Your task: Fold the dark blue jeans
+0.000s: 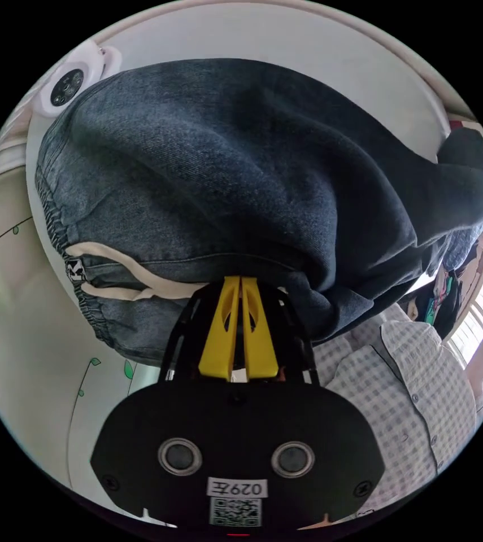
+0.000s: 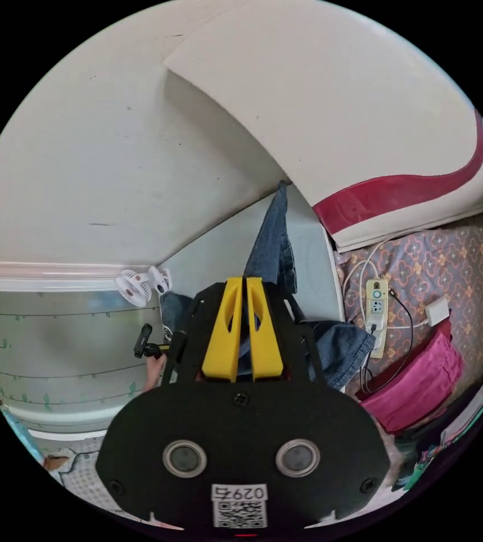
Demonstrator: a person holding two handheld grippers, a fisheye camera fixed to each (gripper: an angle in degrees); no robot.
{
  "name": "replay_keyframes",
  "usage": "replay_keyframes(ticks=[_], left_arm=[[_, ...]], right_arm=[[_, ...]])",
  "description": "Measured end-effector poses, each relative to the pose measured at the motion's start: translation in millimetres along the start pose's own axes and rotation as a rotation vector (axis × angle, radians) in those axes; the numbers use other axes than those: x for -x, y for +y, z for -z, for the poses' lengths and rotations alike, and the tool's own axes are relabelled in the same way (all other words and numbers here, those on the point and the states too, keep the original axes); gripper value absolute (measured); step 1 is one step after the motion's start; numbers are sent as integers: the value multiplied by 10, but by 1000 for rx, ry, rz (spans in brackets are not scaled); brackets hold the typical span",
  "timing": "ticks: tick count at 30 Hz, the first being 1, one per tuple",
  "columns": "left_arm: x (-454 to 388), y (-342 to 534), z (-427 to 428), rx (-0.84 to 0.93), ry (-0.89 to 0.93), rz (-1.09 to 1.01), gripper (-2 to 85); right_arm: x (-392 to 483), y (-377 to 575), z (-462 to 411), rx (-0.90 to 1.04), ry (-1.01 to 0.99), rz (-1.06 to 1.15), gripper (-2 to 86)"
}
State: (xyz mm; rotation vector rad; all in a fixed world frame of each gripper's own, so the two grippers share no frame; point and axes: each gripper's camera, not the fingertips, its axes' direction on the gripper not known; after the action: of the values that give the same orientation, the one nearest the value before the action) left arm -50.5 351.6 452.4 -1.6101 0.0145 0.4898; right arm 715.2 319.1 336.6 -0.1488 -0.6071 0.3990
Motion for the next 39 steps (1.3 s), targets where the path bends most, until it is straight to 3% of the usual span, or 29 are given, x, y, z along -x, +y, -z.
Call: replay_keyframes(ticks=[3,5,9,15,23,30,35,39], left_arm=[[-33,-49,-17,17,-18,-26,-10],[-45,-66,-28,20,-23,-47,-10],[-53,-96,-55,22,-22,-126,-10],[42,-157,-102,40,53,-245,-10],[144,-120,-172,-2,136,-379,-10],[-175,115,-220,-94,-85,-492,-10],[-365,234,-287,-122,-220,-529,-10],[-272,278,-302,-156,-161,-503,-10]], right_arm=[[38,238,-60,-86,-120,26,25],[141,469,-159,-88,-50,54,26],[304,1096,-699,52,120,41,13],[568,1853,-1812,298,193,26,-2],[1404,2188,-2686,277,180,126,-5],[1730,2642,-3773,440,619,140,-4],[1908,2892,-4079,363,675,168,-5],[1959,3001,-4329,402,662,142,-5]])
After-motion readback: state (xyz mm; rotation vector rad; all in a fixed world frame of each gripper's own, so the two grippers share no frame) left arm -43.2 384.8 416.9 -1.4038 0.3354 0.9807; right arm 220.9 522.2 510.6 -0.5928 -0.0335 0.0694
